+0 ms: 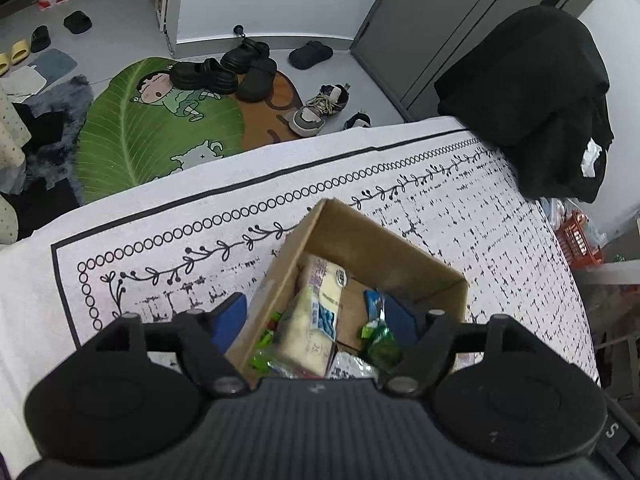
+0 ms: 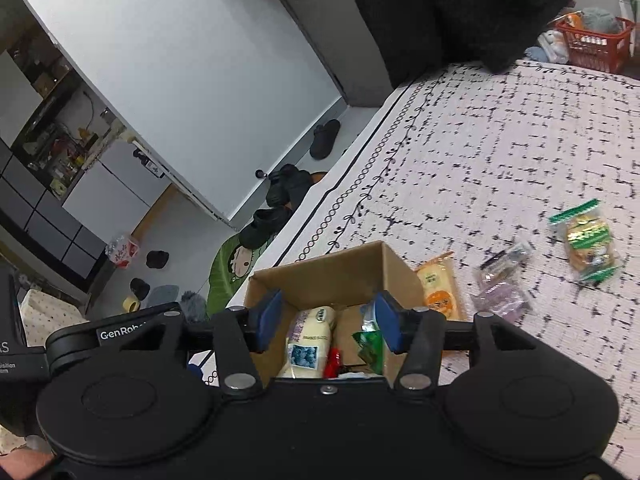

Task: Organize snacks
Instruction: 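Open the left tool to drop the white packet while the right tool drops the green packet into the box, then move both open tools toward the remaining snacks on the bedspread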

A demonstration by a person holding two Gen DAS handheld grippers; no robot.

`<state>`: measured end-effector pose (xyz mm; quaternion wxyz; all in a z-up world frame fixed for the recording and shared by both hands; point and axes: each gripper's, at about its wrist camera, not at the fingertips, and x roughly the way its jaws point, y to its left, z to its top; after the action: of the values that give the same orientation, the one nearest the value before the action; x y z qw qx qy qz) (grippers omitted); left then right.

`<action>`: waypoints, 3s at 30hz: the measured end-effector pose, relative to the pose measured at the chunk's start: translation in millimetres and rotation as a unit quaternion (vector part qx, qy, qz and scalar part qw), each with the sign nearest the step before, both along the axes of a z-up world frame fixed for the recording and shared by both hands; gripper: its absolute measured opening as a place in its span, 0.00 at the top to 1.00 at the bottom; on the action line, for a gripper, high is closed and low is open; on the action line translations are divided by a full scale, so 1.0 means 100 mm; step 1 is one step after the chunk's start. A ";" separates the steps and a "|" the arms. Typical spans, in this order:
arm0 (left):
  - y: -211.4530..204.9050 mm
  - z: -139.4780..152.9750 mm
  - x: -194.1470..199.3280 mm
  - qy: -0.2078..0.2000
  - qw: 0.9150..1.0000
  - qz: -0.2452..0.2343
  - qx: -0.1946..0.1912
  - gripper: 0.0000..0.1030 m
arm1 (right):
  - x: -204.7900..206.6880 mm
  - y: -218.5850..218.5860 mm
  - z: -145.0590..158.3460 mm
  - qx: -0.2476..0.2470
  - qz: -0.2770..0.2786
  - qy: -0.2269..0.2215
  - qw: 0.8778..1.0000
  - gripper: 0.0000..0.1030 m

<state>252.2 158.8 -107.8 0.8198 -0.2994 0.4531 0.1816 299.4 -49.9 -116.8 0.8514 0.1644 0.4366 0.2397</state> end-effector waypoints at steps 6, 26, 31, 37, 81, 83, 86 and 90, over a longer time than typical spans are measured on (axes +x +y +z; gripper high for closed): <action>-0.16 0.06 -0.08 -0.002 1.000 -0.011 0.002 0.23 | -0.10 -0.25 0.05 -0.002 -0.017 -0.004 1.000 0.50; -0.90 0.32 -0.30 -0.031 0.998 -0.051 0.019 0.00 | -0.44 -1.15 0.16 -0.014 -0.068 -0.025 0.997 0.29; -1.07 0.35 -0.35 -0.033 0.997 -0.061 0.019 0.00 | -0.49 -1.35 0.17 -0.014 -0.074 -0.032 0.997 0.19; -1.30 0.36 -0.36 -0.025 0.997 -0.071 0.025 0.00 | -0.52 -1.56 0.14 -0.012 -0.076 -0.035 0.996 0.14; -2.18 -0.25 0.50 0.008 0.992 -0.086 0.092 0.37 | 0.26 -2.13 -0.73 0.031 -0.111 0.044 0.992 0.30; -2.19 -0.31 0.56 0.011 0.992 -0.085 0.092 0.39 | 0.30 -2.12 -0.80 0.034 -0.108 0.048 0.992 0.31; -2.20 -0.41 0.65 0.014 0.992 -0.084 0.089 0.41 | 0.37 -2.11 -0.91 0.035 -0.105 0.056 0.992 0.32; -2.21 -0.54 0.75 0.017 0.993 -0.082 0.087 0.45 | 0.46 -2.13 -1.03 0.041 -0.112 0.062 0.991 0.36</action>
<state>327.2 -62.0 -161.4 0.8472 -0.1856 0.4721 0.1579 345.4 -263.3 -220.0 0.8370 0.2609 0.4570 0.1502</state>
